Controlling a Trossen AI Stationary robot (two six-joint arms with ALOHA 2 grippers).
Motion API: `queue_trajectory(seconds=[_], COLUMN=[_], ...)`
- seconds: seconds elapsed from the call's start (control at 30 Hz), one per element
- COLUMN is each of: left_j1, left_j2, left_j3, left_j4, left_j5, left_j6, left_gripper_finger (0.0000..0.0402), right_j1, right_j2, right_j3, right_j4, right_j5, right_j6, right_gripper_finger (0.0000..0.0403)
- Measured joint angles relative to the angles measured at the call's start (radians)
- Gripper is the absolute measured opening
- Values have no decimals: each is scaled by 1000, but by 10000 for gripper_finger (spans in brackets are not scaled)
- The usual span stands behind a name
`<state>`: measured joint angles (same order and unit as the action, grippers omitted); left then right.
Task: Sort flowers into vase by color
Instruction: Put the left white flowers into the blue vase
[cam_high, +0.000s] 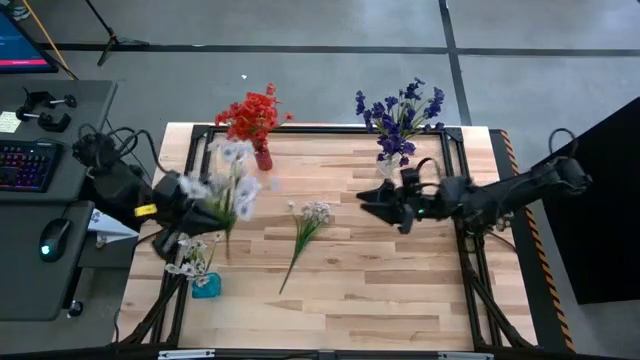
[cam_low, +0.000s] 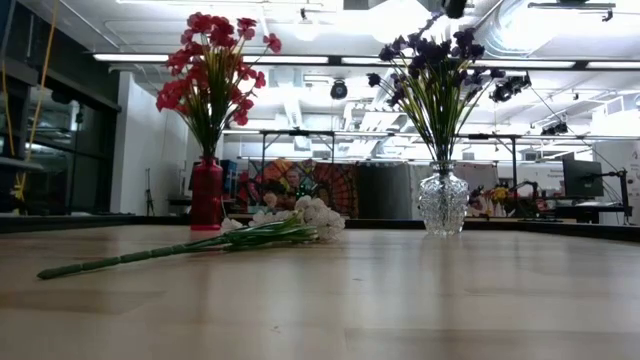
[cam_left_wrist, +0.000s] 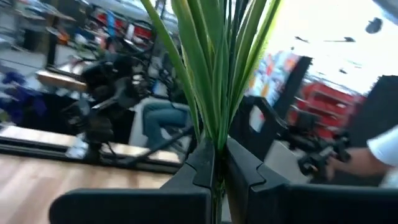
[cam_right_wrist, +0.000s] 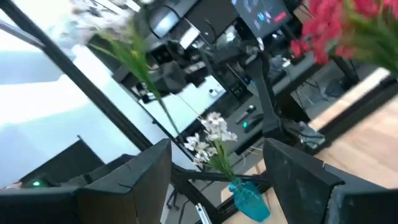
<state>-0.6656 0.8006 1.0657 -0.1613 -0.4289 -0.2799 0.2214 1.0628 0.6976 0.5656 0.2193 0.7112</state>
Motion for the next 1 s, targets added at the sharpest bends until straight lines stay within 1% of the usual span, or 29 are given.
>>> queue_trajectory(seconds=[0.1,0.2,0.3,0.4,0.53,0.6,0.7,0.83,0.93,1.0], left_j1=[-98,-197,-281,-357,-456,-500,-563,-634,-669,-686], left_j2=[-38,-79,-103,-117,-144,-152,-160,-162,-180,-206], left_j3=[0,1,2,2,0,0,0,-11,-80,-157], left_j4=[-8,-2,-11,-77,-172,-185,-151,-120,-106,-28], left_j5=[-8,-6,24,32,24,10,9,18,-46,-87], left_j6=[31,92,138,152,120,120,159,216,221,229], left_gripper_finger=[1,0,0,0,0,0,0,0,0,0], right_j1=[26,51,71,87,104,109,111,112,114,119], right_j2=[108,220,323,408,497,530,567,593,594,593], right_j3=[63,162,281,407,550,609,680,725,728,728], right_j4=[7,7,6,-8,-98,-157,-251,-341,-347,-346], right_j5=[19,9,8,8,8,7,6,6,6,6], right_j6=[27,40,16,-22,-45,-39,-13,17,25,27], right_gripper_finger=[243,243,243,243,243,243,243,243,243,243])
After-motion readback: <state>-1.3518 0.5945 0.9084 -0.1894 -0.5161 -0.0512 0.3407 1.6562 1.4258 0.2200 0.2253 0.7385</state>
